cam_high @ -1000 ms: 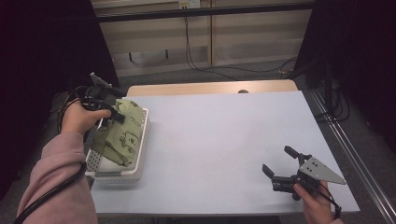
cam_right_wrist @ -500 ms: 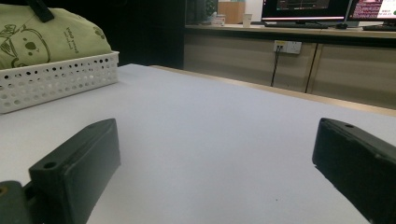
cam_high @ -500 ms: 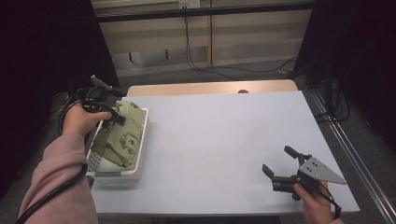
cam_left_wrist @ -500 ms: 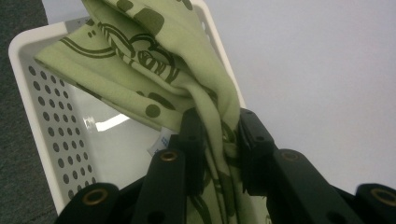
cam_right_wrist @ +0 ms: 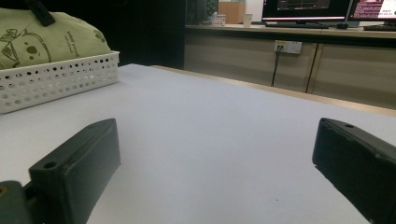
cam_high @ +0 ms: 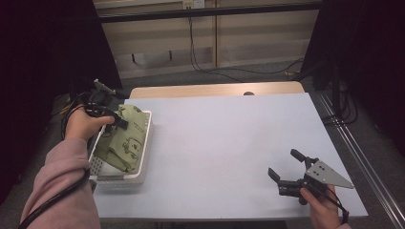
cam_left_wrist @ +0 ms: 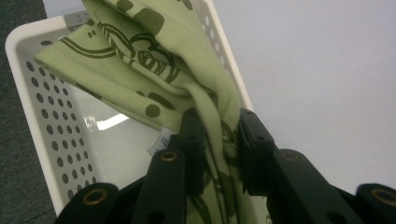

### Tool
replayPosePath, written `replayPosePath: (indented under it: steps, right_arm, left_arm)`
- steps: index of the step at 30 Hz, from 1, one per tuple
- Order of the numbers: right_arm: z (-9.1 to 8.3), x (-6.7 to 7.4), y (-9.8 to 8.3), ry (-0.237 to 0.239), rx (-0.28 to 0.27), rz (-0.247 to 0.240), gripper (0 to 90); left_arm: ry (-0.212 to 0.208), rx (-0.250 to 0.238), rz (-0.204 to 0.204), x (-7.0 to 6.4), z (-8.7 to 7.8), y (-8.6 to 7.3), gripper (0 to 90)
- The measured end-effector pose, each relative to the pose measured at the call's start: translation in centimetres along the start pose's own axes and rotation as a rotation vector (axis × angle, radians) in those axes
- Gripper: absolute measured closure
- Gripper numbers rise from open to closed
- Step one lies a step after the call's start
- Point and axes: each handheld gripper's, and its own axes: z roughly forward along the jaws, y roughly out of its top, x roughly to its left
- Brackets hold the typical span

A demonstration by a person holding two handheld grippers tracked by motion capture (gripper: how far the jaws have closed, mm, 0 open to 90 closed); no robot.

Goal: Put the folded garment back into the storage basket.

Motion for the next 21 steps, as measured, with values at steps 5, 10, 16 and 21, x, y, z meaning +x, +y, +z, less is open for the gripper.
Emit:
replayPosePath:
  steps: [5,10,16,21]
  right_arm:
    - [0.0,0.0,0.0,0.002,-0.002,0.001,0.5]
    - [0.0,0.0,0.0,0.000,0.000,0.002,0.5]
    - [0.0,0.0,0.0,0.001,-0.001,0.002,0.5]
    - [0.0,0.0,0.0,0.002,-0.002,0.002,0.5]
  left_arm:
    - [0.006,0.005,0.020,0.2,0.3,-0.1,74.4]
    - [-0.004,0.006,0.002,0.1,0.5,-0.2,74.3]
    - [-0.004,-0.003,-0.007,0.1,0.8,-0.3,74.3]
    - [0.003,0.003,0.002,0.2,1.1,-0.3,74.2]
